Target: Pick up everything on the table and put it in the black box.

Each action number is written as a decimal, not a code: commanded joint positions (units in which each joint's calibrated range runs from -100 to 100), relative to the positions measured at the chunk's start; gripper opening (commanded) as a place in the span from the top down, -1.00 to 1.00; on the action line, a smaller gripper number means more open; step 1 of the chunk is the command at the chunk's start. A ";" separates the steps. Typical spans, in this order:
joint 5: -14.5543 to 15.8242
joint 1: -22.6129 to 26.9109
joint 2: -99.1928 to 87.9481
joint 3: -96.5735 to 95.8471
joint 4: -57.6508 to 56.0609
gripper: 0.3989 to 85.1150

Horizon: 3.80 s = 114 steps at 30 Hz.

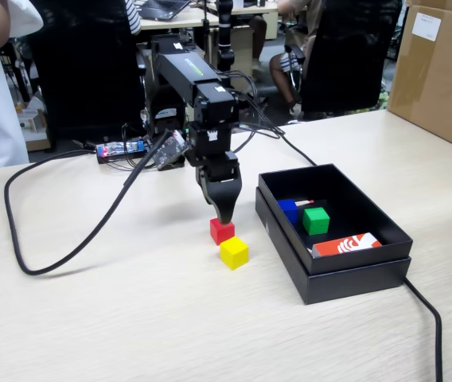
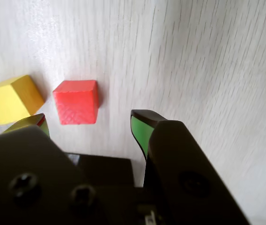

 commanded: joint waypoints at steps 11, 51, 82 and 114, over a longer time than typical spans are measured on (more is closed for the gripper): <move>0.54 -0.24 4.46 5.88 -0.17 0.05; 2.59 10.16 3.08 34.71 -0.60 0.79; 0.24 4.54 -3.23 34.17 -2.50 0.16; -2.15 -1.37 39.34 41.33 -2.50 0.24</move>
